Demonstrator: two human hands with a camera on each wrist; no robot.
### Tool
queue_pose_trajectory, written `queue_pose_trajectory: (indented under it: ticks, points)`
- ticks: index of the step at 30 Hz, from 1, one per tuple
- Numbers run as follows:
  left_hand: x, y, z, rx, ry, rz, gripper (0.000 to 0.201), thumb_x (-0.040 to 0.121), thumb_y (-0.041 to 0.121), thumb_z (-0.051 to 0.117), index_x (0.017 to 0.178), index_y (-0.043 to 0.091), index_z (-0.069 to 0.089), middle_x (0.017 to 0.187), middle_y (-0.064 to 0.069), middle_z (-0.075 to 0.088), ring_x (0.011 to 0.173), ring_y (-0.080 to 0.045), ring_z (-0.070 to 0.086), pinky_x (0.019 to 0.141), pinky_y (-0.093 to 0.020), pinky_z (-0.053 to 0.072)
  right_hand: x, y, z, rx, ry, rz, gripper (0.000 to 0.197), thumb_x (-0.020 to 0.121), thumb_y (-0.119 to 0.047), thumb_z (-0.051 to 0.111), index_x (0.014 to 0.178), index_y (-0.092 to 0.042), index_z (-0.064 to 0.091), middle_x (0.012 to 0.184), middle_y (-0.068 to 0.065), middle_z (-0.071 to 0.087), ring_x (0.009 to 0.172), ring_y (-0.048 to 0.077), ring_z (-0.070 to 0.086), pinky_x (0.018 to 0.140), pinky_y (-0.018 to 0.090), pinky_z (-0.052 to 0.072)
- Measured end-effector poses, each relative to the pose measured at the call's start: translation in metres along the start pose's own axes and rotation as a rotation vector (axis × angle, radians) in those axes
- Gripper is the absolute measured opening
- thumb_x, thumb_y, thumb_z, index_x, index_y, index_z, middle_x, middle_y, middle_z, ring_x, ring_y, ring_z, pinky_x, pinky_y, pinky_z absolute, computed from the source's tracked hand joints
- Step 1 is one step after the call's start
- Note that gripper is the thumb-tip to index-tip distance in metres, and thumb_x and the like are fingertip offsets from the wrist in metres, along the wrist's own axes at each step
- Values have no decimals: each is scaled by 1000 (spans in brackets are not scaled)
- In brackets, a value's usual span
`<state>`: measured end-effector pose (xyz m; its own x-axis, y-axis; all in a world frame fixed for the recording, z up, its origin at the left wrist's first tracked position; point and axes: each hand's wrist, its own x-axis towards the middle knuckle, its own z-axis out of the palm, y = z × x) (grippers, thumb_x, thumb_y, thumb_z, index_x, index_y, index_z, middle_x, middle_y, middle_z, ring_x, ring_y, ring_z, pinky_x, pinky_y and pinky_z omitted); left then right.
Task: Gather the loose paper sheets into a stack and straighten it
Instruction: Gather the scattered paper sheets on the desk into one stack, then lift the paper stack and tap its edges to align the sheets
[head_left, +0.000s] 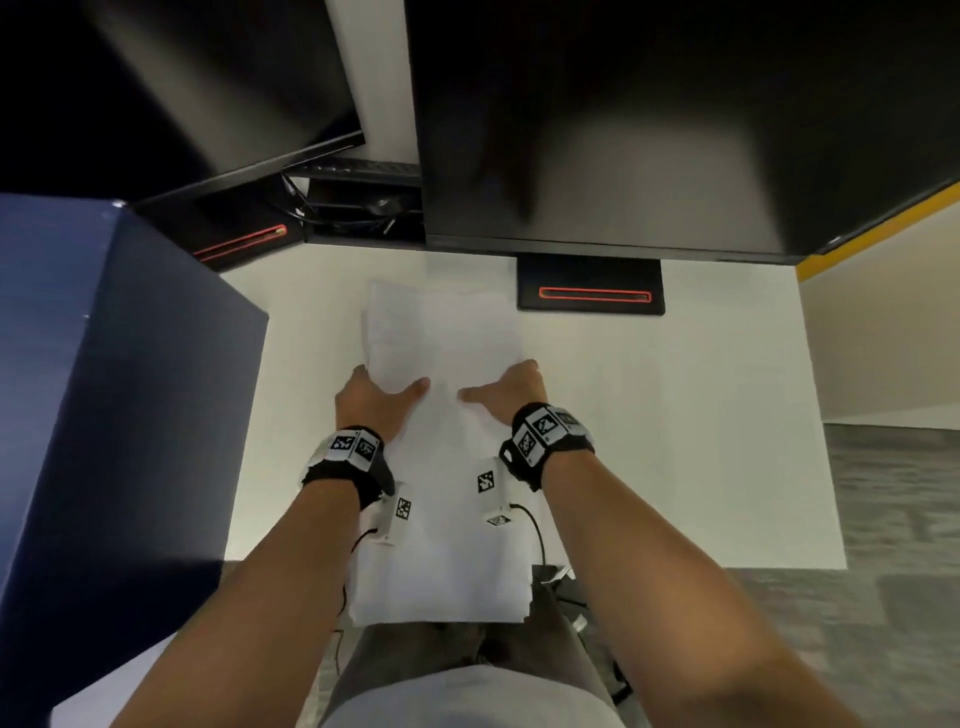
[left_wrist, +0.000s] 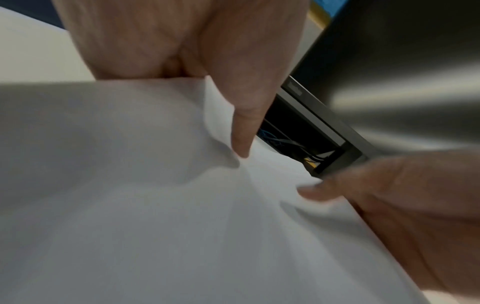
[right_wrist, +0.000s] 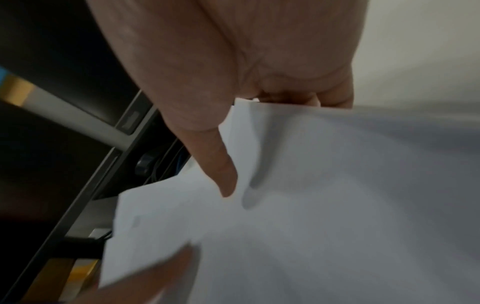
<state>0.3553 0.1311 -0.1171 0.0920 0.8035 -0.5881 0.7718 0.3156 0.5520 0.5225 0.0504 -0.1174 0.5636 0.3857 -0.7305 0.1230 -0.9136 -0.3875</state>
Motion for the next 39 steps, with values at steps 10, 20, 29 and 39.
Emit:
queue_pose_trajectory:
  ticks: [10,20,29,39]
  points:
    - [-41,-23,-38,-449,-181,106,24,81,5,79,104,2,71,77,1,77,62,-9,74,54,-22,58,-27,41,-23,602,-95,-220,60,61,-22,91,113,-9,63,108,5,73,96,24,72,80,38,61]
    - [-125,56,-98,-447,100,740,23,81,9,79,101,19,73,97,17,72,90,10,68,80,-11,54,-152,16,-112,735,101,-857,34,80,-4,77,96,-32,71,94,-22,75,93,-1,71,82,20,54]
    - [-143,77,-93,-464,144,890,32,77,5,82,107,4,73,104,1,73,97,11,66,87,-11,51,-169,23,-136,592,370,-1056,40,82,-7,76,101,-39,63,97,-35,68,96,-11,63,86,12,50]
    - [-124,77,-69,-267,155,800,30,83,4,77,113,-1,71,101,7,64,85,10,59,72,8,36,-149,22,-116,710,313,-841,37,80,-9,79,99,-37,66,99,-15,70,87,-9,67,89,29,56]
